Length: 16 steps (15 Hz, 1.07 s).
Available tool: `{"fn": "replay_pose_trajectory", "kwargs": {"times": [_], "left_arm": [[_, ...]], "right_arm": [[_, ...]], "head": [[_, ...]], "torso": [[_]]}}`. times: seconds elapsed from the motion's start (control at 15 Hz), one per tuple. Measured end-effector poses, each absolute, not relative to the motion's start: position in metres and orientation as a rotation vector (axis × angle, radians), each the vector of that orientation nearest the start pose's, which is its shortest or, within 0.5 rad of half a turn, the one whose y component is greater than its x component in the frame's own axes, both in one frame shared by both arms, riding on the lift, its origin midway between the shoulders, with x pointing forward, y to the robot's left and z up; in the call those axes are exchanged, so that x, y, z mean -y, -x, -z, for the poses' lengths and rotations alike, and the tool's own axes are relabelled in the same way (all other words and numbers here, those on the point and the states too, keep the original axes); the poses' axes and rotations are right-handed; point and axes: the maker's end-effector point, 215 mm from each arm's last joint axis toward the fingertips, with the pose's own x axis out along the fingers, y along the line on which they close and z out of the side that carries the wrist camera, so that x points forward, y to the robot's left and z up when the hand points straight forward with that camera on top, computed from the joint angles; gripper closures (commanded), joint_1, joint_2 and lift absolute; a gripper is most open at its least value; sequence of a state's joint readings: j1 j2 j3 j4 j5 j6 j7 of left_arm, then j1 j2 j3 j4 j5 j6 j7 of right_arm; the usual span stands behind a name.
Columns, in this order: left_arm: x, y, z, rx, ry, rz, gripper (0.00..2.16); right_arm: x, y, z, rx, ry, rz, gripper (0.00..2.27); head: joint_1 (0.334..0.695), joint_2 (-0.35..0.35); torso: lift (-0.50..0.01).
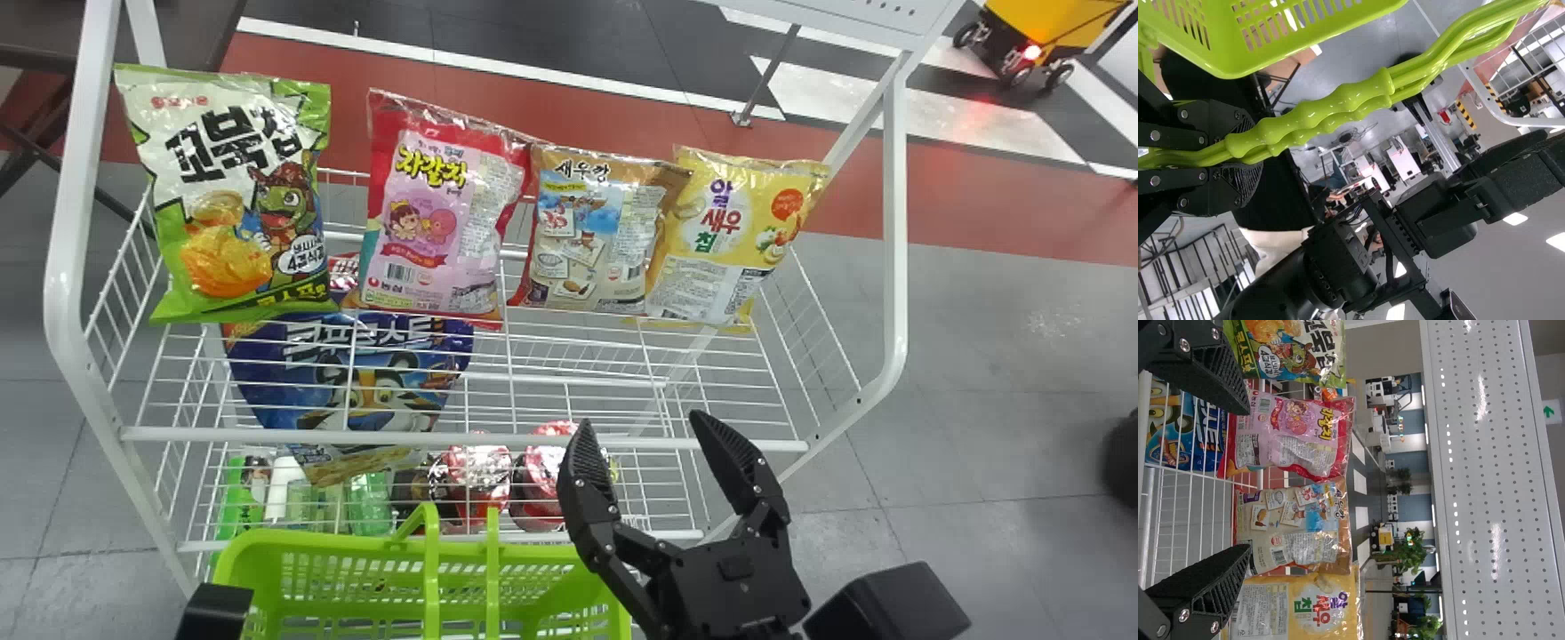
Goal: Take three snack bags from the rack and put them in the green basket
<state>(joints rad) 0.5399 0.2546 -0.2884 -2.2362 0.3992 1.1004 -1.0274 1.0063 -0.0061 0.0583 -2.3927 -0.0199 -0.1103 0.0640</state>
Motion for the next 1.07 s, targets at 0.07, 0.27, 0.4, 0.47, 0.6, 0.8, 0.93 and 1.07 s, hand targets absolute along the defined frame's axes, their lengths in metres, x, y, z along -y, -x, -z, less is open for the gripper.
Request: {"fn": "replay_pose_trajectory", "kwargs": {"times": [0.07,0.27,0.4,0.47,0.6,0.8,0.93,1.07], "left_arm": [[0.054,-0.125,0.393,-0.962,0.664,1.459,1.69],[0.054,-0.124,0.395,-0.968,0.667,1.457,1.69],[0.055,-0.123,0.395,-0.970,0.669,1.456,1.69],[0.055,-0.123,0.395,-0.970,0.670,1.456,1.69],[0.055,-0.122,0.395,-0.969,0.671,1.458,1.69],[0.057,-0.119,0.394,-0.970,0.674,1.469,1.69],[0.060,-0.117,0.393,-0.970,0.675,1.476,1.69],[0.061,-0.117,0.393,-0.970,0.670,1.483,1.69]], "right_arm": [[0.189,-0.311,0.303,-0.070,-0.067,-0.099,0.10],[0.189,-0.310,0.303,-0.062,-0.066,-0.099,0.10],[0.189,-0.310,0.302,-0.057,-0.066,-0.099,0.10],[0.189,-0.310,0.302,-0.055,-0.066,-0.099,0.10],[0.189,-0.311,0.302,-0.054,-0.066,-0.099,0.10],[0.184,-0.324,0.305,-0.040,-0.062,-0.125,0.10],[0.169,-0.356,0.322,-0.071,-0.049,-0.152,0.10],[0.135,-0.390,0.338,-0.104,-0.024,-0.208,0.10]], "head": [[0.695,-0.350],[0.695,-0.350],[0.695,-0.350],[0.695,-0.350],[0.695,-0.350],[0.695,-0.350],[0.695,-0.350],[0.695,-0.350]], "torso": [[-0.012],[-0.012],[-0.012],[-0.012],[-0.012],[-0.012],[-0.012],[-0.012]]}}
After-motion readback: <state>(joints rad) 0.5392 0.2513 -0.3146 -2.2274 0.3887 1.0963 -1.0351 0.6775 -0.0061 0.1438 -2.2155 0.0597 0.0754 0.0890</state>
